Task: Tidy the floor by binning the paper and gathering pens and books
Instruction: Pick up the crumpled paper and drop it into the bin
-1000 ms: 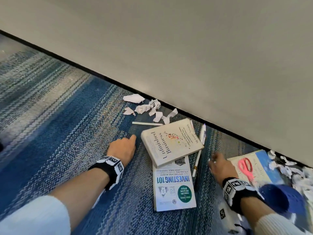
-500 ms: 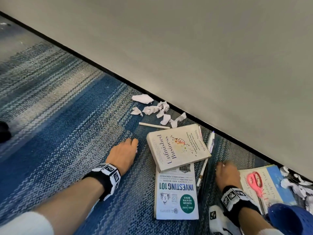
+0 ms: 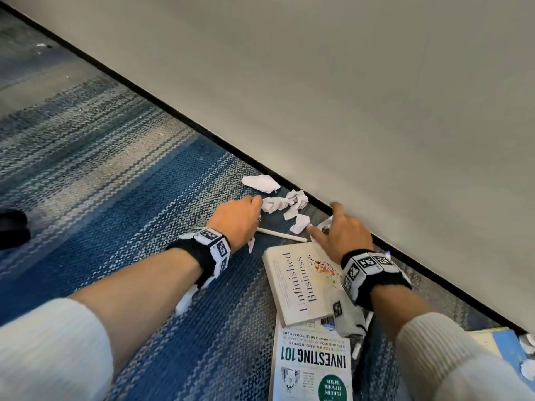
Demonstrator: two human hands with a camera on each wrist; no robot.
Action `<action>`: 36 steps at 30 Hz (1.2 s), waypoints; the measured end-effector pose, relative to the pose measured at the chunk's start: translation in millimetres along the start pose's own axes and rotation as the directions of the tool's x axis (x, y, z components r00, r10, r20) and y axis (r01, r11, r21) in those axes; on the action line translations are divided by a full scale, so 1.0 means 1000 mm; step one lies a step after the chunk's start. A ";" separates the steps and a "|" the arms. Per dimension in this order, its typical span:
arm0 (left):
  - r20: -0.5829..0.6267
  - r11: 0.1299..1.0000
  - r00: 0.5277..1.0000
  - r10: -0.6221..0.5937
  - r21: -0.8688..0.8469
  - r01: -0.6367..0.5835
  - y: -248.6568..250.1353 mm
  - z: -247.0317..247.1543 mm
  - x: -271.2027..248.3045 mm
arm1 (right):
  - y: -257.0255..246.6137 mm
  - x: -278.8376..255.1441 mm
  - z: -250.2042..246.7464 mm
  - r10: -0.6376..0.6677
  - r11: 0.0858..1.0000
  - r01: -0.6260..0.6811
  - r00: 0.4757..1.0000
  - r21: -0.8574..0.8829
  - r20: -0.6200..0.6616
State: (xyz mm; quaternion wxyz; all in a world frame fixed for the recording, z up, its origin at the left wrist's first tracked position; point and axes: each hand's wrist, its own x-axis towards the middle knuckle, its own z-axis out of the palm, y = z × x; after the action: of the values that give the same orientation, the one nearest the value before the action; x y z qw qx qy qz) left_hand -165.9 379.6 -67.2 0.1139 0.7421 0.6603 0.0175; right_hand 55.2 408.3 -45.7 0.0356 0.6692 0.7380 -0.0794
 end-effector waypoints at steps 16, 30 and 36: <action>-0.284 0.995 0.953 -0.102 -0.030 0.098 0.003 0.015 0.080 | 0.009 0.017 0.021 -0.157 0.981 0.167 0.983 0.103 -0.095; -0.060 0.996 0.997 0.049 0.074 -0.044 -0.008 0.044 0.079 | -0.032 0.046 0.053 -0.238 0.971 0.232 0.964 0.062 0.119; -0.022 0.997 0.999 0.041 -0.069 -0.042 -0.017 0.036 0.062 | -0.028 0.053 0.048 -0.179 0.983 0.175 0.980 0.052 0.089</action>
State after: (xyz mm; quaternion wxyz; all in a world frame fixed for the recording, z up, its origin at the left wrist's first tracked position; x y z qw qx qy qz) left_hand -167.7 437.1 -113.6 0.1323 0.7510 0.6450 0.0506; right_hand 19.5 449.7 -99.4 0.0481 0.5970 0.7902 -0.1298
